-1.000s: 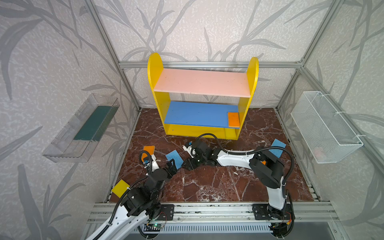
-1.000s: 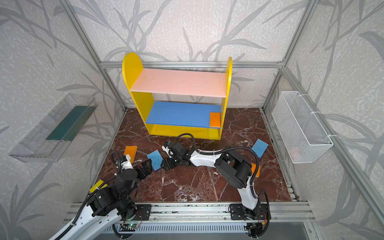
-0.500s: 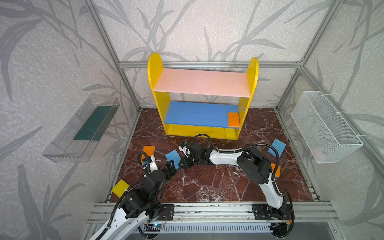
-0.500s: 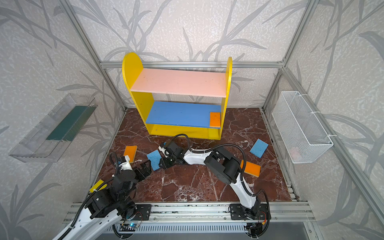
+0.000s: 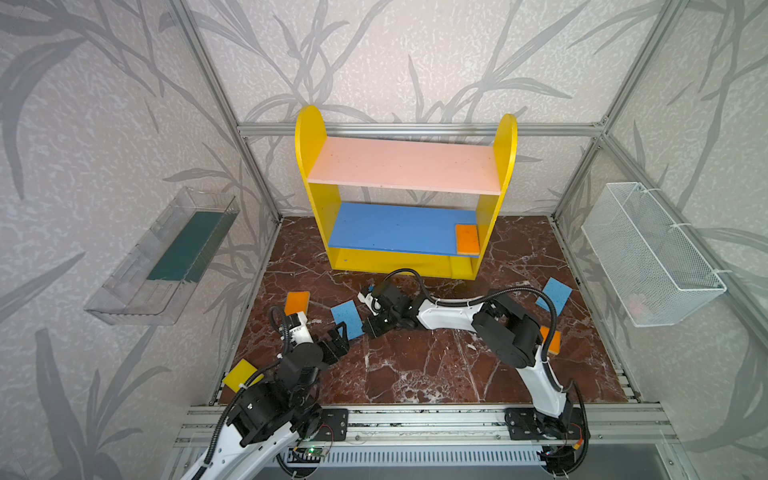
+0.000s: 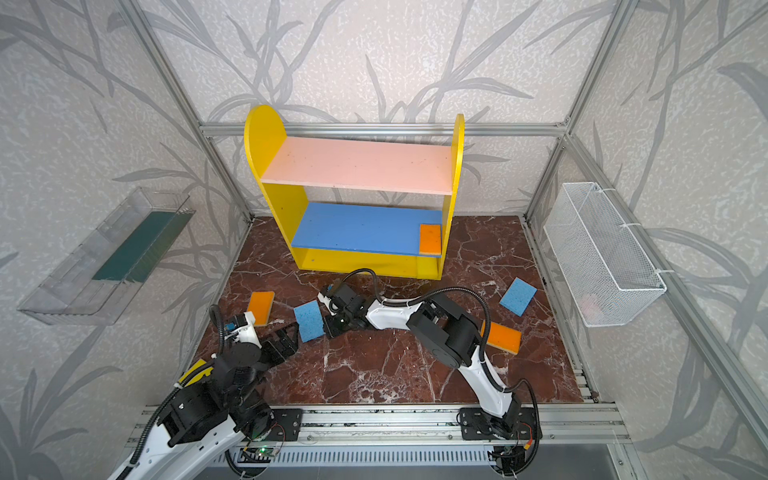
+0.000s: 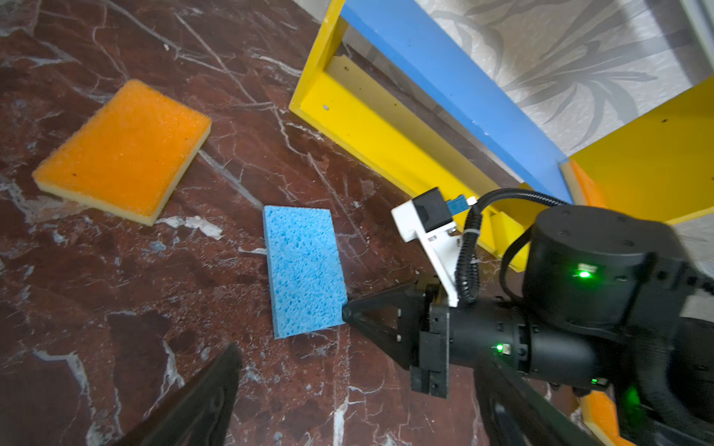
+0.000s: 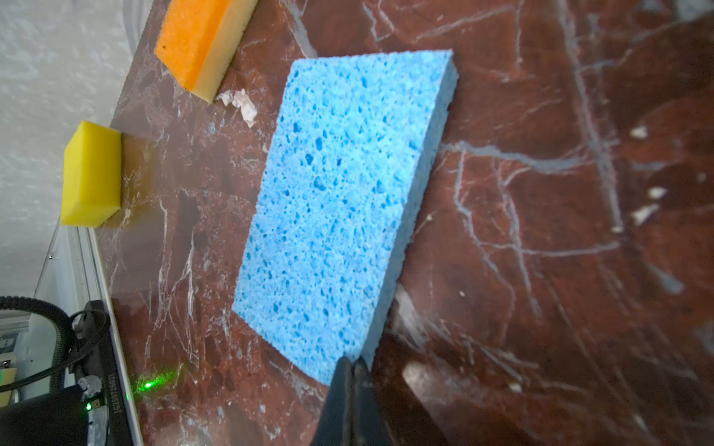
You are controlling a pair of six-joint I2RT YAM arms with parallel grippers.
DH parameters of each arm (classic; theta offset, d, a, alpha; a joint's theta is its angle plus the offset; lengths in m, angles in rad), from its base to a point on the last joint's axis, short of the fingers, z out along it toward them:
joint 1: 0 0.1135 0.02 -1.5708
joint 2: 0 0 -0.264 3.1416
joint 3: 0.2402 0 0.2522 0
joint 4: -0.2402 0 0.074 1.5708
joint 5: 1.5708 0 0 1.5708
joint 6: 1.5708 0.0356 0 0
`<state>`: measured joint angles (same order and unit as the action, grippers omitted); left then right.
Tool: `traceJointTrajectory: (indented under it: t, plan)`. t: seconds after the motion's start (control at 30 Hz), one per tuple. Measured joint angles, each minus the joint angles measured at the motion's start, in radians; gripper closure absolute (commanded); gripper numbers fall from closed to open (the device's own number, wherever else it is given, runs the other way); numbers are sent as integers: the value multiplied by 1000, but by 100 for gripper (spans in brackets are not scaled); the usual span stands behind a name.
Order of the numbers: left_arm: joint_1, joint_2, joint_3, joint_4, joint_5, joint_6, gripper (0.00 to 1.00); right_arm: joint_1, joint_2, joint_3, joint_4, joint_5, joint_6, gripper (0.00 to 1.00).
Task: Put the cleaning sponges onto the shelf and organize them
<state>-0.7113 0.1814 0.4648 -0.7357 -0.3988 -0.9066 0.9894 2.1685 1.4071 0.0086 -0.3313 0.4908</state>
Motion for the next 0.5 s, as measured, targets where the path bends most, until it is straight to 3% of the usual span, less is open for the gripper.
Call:
traceJointTrajectory:
  t: [0.3, 0.5]
  plan:
    - [0, 180, 171, 24, 72, 95, 11, 0, -282, -162, -13, 39, -37, 100]
    - [0, 219, 159, 162, 160, 121, 37, -14, -542, -280, -14, 83, -69, 100]
